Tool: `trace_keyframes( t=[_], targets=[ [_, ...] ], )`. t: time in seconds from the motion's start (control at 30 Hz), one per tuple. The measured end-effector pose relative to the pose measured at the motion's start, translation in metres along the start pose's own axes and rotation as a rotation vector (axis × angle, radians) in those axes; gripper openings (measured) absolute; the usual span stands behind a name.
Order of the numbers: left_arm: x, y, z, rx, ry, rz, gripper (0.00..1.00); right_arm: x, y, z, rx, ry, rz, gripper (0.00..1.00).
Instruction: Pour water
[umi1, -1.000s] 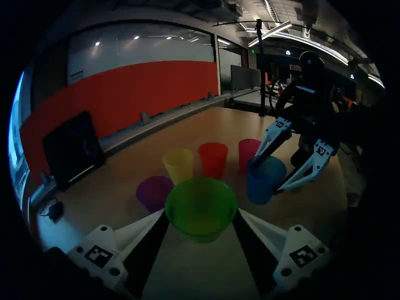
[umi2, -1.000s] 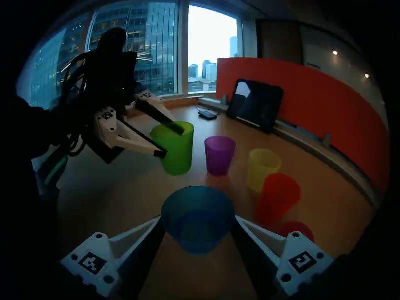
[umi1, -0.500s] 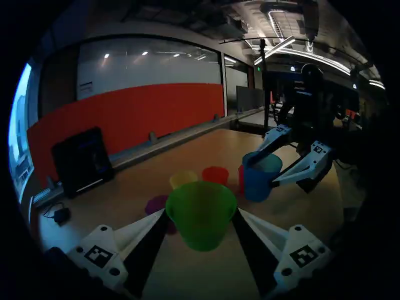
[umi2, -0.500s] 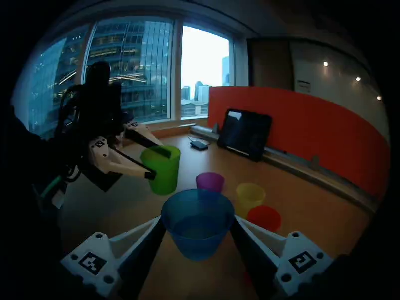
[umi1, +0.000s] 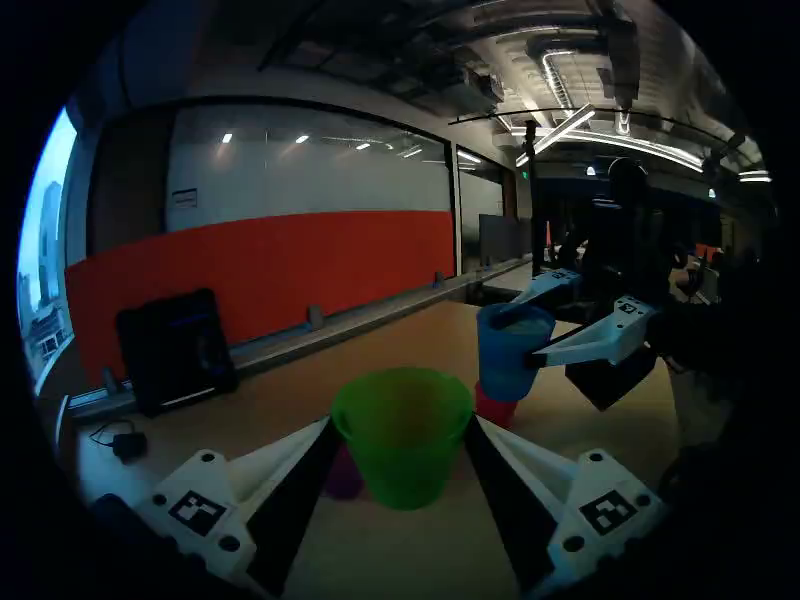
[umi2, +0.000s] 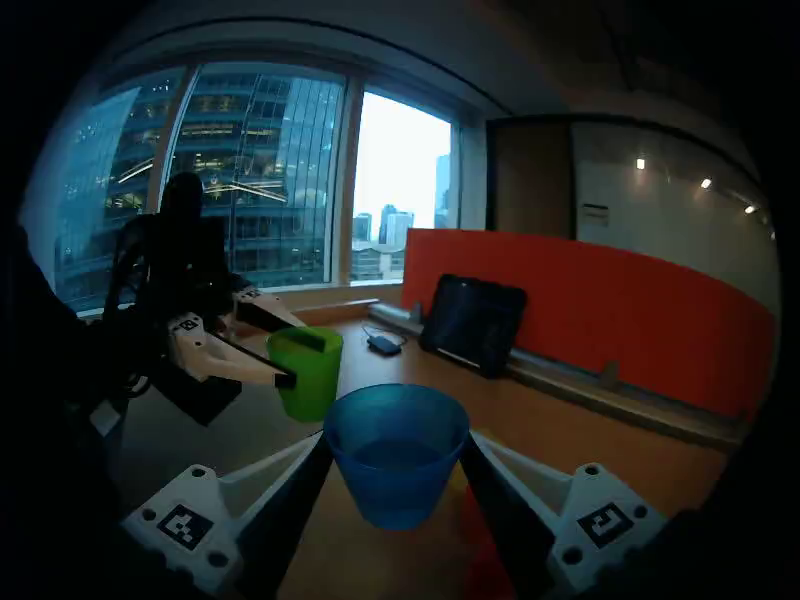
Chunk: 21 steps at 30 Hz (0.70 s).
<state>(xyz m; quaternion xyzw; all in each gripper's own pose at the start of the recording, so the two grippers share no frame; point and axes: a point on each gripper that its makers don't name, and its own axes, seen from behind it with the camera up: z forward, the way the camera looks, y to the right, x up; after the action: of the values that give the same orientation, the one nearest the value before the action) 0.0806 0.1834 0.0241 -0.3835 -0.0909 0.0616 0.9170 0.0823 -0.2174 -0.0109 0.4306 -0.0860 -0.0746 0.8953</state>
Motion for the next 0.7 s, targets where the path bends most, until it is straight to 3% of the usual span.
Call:
trace_keyframes(
  t=[0.47, 0.7],
  targets=[
    [0.041, 0.001, -0.009, 0.004, 0.12, -0.022, 0.87, 0.039, 0.001, 0.004, -0.002, 0.099, 0.002, 0.9],
    [0.045, 0.005, -0.009, -0.002, 0.138, -0.025, 0.87, 0.048, 0.0, 0.006, 0.002, 0.112, -0.003, 0.91]
  ],
)
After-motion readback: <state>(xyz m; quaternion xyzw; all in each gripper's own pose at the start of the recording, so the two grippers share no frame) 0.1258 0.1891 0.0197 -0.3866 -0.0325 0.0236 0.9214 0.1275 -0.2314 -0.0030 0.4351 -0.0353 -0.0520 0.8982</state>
